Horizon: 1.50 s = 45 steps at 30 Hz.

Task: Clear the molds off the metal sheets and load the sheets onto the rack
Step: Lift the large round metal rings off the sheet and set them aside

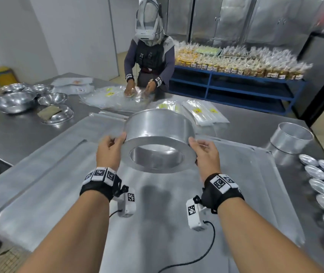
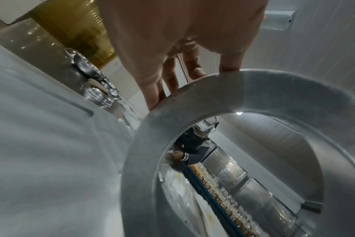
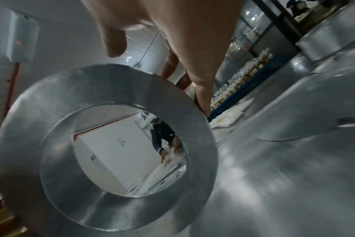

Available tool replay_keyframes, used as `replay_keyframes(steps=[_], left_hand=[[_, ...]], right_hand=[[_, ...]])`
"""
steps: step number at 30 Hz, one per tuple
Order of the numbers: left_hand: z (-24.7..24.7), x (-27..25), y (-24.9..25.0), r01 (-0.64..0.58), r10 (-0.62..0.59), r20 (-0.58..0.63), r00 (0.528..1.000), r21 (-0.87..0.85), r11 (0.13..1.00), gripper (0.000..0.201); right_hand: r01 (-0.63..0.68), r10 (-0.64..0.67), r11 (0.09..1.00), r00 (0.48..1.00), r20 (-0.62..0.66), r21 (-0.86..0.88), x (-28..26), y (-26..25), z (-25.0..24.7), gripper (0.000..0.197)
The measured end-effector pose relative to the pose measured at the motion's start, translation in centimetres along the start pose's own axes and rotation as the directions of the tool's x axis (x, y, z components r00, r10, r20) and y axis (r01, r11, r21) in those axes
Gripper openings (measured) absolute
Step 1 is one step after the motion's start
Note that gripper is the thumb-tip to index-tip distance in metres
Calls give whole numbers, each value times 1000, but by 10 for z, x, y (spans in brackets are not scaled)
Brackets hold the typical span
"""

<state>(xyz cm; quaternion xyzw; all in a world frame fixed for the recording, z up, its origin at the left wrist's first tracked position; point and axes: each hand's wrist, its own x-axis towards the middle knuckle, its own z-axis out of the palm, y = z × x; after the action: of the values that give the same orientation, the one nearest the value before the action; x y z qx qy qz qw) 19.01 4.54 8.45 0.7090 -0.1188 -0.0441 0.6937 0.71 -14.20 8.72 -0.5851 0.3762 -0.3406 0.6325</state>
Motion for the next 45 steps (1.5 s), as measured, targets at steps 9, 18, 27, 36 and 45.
replay_keyframes(steps=[9,18,27,36,45], left_hand=[[-28,-68,-26,168,-110,235,966,-245,955,25],[-60,-89,-35,201,-147,257,955,-198,959,19],[-107,-103,-62,158,-104,318,942,-149,976,64],[-130,-86,-90,192,-170,307,936,-44,980,60],[-129,-58,-84,210,-321,295,900,353,912,43]], right_hand=[[-24,-24,992,925,379,121,-46,22,-65,93],[-153,95,973,948,304,173,-86,48,-47,36],[-54,111,958,976,189,-280,-101,101,-6,60],[-131,186,887,979,84,-442,-107,113,20,37],[-196,264,852,962,75,-485,-105,105,21,30]])
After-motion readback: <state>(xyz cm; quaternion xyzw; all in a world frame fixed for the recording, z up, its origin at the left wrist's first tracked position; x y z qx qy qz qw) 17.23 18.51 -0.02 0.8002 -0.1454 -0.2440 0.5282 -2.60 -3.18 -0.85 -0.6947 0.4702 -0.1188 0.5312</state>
